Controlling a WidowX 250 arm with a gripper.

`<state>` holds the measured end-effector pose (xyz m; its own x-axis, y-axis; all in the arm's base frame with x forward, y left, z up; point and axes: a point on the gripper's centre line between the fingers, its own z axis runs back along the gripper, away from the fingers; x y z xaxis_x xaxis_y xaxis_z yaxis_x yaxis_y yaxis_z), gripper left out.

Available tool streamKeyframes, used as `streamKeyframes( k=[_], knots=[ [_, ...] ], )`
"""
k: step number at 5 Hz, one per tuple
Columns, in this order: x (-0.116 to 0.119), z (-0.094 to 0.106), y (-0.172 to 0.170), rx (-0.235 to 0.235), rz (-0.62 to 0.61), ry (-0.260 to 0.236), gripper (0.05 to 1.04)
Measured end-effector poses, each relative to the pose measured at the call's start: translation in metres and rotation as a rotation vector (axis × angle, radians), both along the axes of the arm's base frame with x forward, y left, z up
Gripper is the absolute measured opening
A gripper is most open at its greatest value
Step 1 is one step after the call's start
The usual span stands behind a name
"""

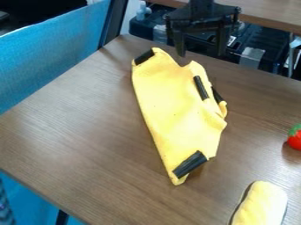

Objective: Unfold the cloth from top right to bottom left

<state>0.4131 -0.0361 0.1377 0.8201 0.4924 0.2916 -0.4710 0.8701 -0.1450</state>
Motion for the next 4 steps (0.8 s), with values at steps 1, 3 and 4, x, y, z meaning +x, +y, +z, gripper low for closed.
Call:
streamKeyframes(
  k=[1,3,4],
  knots=[
    [0.000,-0.014,0.000,0.003,0.004,0.037,0.999],
    [0.005,-0.058,0.007,0.072,0.061,0.135,0.999],
    [0.010,-0.067,0.005,0.079,0.056,0.163,0.999]
  ],
)
